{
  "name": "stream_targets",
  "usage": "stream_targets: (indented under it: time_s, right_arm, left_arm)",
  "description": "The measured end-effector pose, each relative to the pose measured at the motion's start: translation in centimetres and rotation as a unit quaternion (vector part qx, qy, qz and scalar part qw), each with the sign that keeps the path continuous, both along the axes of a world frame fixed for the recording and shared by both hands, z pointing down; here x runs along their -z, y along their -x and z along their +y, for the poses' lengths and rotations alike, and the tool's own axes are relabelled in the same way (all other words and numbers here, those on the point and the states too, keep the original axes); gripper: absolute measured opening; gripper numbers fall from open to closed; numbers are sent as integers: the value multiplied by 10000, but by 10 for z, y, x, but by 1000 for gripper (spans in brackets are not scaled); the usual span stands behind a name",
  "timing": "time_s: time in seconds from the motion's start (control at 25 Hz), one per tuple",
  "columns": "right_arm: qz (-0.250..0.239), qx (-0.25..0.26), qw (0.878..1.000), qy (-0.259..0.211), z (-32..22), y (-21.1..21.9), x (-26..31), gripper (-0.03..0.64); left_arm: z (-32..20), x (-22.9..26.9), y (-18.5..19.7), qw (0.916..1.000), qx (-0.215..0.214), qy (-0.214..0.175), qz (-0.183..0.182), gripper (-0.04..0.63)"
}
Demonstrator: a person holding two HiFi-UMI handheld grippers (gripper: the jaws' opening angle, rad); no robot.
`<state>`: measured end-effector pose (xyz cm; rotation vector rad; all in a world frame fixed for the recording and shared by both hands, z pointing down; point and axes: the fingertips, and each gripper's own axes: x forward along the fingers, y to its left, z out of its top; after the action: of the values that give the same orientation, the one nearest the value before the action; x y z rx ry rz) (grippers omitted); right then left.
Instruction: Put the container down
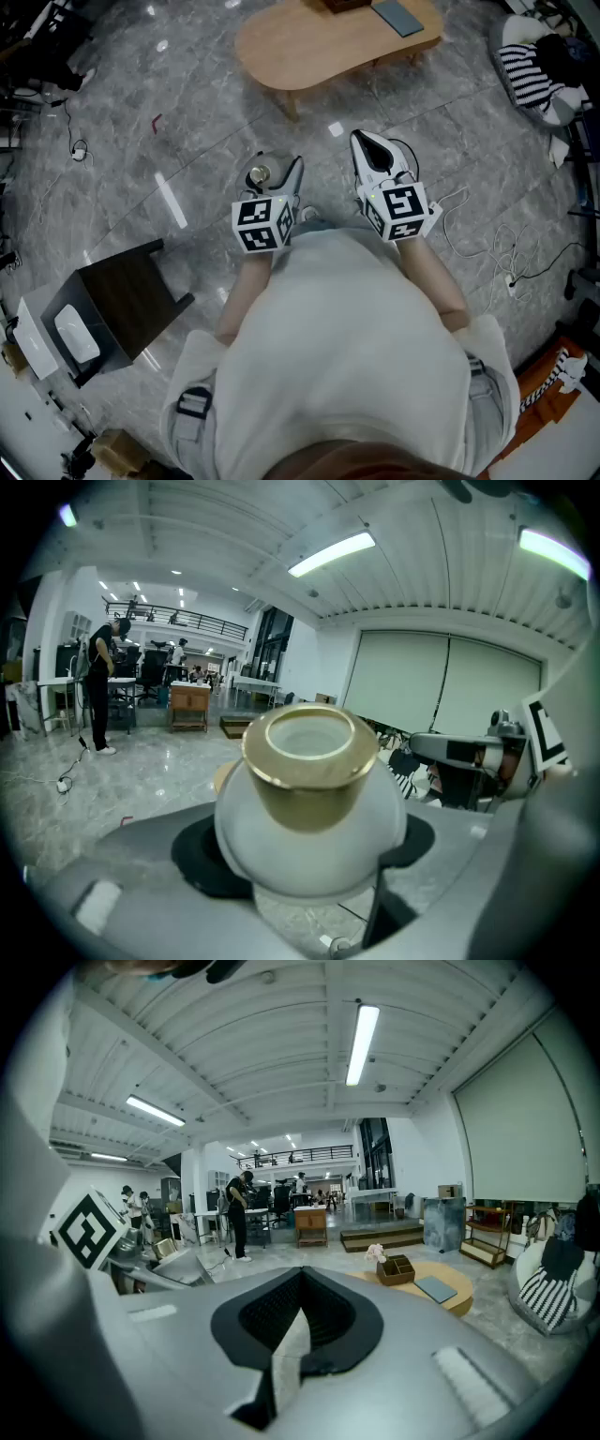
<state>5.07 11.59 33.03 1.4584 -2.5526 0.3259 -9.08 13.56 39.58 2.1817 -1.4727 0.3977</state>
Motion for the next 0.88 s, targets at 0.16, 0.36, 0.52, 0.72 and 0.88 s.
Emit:
stream_targets:
  time_s: [0.16, 0.36, 0.52, 0.72, 0.88]
  right_arm:
    - [-102, -57, 9999, -20, 4, 6, 2, -3]
    - [-129, -61, 9999, -54, 8, 15, 4, -3]
    - [-117, -136, 9998, -65, 5, 21, 4, -3]
    - [-182, -206, 9996, -71, 3, 30, 3, -3]
    - [-461, -272, 9986, 14, 3, 33, 2, -2]
  left_arm:
    - [3, 2, 3, 10000, -63, -51, -43, 348]
    - [4, 3, 10, 9999, -84, -77, -40, 348]
    - [0, 5, 17, 9998, -135, -113, -36, 348]
    - [-7, 6, 27, 9995, -236, -180, -77, 348]
    - [-12, 1, 33, 9995, -288, -138, -67, 348]
